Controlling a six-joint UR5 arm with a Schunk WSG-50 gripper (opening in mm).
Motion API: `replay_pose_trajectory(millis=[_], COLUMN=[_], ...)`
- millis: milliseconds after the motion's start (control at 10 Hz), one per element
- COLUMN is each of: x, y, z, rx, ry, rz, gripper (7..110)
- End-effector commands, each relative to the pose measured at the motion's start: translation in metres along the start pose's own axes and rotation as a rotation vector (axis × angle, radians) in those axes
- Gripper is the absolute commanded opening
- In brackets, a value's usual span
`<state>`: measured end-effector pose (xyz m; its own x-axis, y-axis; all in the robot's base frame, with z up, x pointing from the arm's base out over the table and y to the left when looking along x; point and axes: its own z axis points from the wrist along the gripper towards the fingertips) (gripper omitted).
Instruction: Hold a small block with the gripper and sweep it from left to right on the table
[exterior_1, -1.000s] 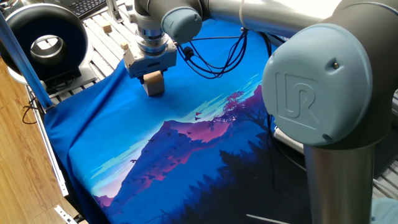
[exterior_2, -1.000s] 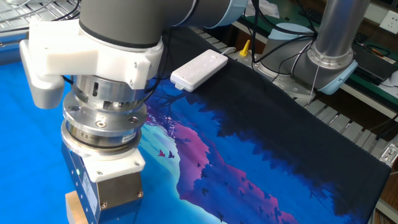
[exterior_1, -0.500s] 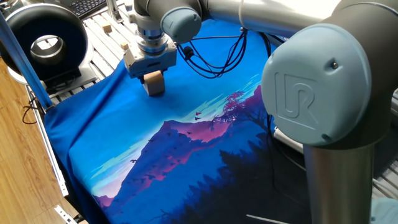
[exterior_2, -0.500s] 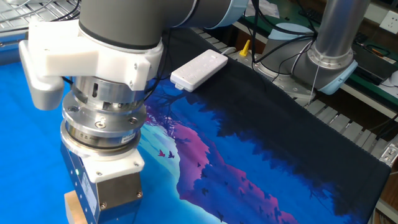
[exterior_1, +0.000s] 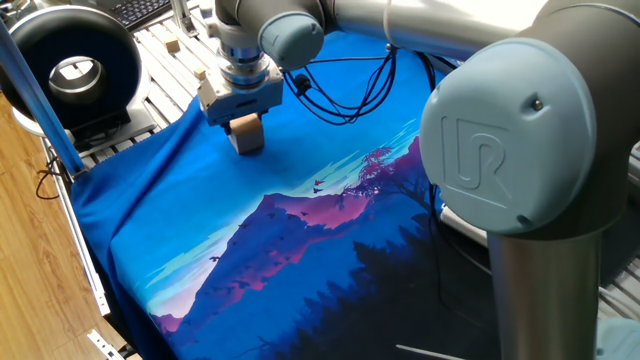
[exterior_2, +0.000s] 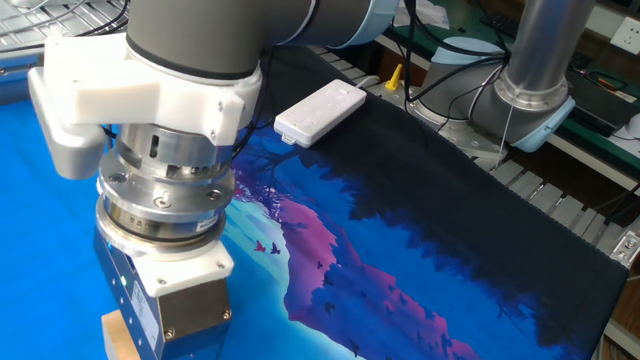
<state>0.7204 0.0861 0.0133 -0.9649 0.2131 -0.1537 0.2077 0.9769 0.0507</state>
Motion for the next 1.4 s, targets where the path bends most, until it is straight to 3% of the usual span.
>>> replay_pose_trajectory(millis=[0, 100, 500, 600, 700, 900, 1100, 1200, 1300], x=[-0.005, -0.005, -0.006, -0.003, -0.001, 0.003, 0.004, 0.003, -0.002], y=[0.006, 0.005, 0.002, 0.001, -0.001, -0.012, -0.046, -0.069, -0.081], z=[-0.001, -0.001, -0.008, -0.022, -0.035, -0.060, -0.081, -0.085, -0.085], rx=[-0.027, -0.026, -0.012, -0.012, -0.014, -0.013, 0.059, 0.123, 0.149], ry=[-0.019, -0.019, -0.021, -0.009, 0.004, 0.032, 0.087, 0.117, 0.111], rz=[-0.043, -0.043, -0.060, -0.062, -0.071, -0.115, -0.157, -0.168, -0.190], gripper=[66, 107, 107, 107, 88, 88, 88, 88, 88])
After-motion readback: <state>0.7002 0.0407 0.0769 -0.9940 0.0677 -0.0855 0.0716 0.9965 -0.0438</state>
